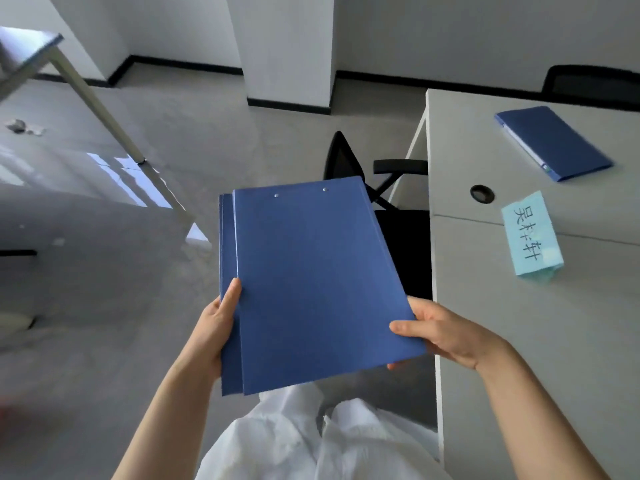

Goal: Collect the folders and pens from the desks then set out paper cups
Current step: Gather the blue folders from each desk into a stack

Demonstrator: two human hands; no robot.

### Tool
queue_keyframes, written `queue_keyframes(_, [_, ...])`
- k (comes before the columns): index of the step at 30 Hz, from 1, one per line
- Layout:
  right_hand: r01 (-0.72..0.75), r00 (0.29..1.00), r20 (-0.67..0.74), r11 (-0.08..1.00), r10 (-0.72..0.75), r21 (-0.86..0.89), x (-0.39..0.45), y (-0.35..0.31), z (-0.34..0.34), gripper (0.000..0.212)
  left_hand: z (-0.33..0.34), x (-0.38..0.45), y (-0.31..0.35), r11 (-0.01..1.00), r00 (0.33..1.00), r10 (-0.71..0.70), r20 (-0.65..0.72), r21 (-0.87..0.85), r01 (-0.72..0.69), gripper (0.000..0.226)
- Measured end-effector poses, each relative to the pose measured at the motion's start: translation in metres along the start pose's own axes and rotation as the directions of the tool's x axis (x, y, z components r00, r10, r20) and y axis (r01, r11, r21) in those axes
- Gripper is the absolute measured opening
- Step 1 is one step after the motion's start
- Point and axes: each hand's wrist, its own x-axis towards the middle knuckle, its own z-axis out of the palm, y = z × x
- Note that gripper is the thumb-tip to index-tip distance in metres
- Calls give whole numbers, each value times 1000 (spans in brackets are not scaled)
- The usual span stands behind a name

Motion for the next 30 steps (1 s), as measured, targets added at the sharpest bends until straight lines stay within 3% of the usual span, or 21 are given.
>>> queue_keyframes(3, [-11,997,-79,976,-6,-216,34,-17,9,22,-13,16,13,1000,999,11,-32,-27,-12,42])
queue_keyframes(7, [-33,995,-101,909,-9,-415,89,-50,25,28,-40,54,46,997,995,18,-94,-72,-25,30])
queue_keyframes(15, [-135,954,-293,788,-60,-600,207,-119,66,32,-114,142,142,999,990,34,-134,-16,-36,22])
queue_keyframes(17, [-114,953,-303,895,-25,-432,239,-136,73,32,-126,164,165,999,991,36,-128,-12,-38,23])
queue_keyframes(19, [-48,957,-289,997,28,-63,273,-155,75,38,-131,189,186,999,993,39,-108,4,-39,25])
queue_keyframes(21, [24,946,-322,984,34,176,300,-174,72,38,-127,208,204,999,996,34,-79,27,-32,26])
queue_keyframes(25, [8,879,-468,978,93,209,345,-200,52,36,-109,251,246,999,1000,-11,-20,47,12,32])
queue_keyframes(27, [61,850,-522,973,67,224,362,-210,38,31,-96,276,265,998,999,-48,23,40,47,47])
queue_keyframes(30, [133,786,-617,967,30,216,389,-229,9,23,-67,318,291,999,996,-48,73,16,47,43])
